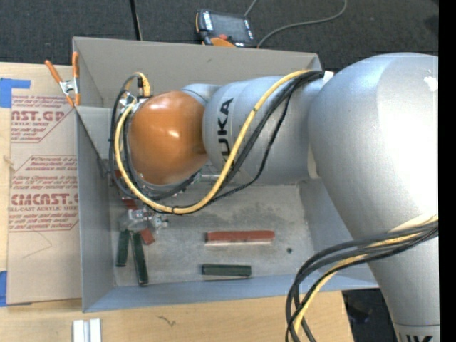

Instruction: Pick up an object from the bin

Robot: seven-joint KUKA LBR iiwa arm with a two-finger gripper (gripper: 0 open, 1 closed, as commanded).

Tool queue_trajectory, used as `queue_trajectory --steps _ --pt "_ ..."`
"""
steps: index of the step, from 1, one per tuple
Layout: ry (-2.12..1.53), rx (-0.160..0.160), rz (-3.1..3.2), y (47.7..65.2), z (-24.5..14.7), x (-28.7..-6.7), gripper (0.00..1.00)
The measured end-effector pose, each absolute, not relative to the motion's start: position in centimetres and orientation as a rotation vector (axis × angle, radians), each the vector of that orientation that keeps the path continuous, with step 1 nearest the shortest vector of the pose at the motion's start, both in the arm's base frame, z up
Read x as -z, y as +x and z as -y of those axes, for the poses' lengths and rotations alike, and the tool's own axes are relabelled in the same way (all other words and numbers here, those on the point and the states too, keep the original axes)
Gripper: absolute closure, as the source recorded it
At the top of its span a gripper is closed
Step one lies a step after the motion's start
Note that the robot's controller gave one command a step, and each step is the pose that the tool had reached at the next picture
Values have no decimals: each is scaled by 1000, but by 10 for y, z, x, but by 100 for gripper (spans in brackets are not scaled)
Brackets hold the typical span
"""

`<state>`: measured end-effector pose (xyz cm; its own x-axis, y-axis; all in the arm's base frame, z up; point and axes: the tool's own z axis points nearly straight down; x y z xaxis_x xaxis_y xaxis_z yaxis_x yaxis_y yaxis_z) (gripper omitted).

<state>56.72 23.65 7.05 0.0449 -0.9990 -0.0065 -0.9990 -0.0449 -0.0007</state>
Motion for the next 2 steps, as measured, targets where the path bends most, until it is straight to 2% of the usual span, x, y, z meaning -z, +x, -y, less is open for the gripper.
queue_trajectory --steps 1,2 --pt "-2231 1 -2202 564 -225 -133 100" --pt "-2225 3 -2205 576 -222 -199 100"
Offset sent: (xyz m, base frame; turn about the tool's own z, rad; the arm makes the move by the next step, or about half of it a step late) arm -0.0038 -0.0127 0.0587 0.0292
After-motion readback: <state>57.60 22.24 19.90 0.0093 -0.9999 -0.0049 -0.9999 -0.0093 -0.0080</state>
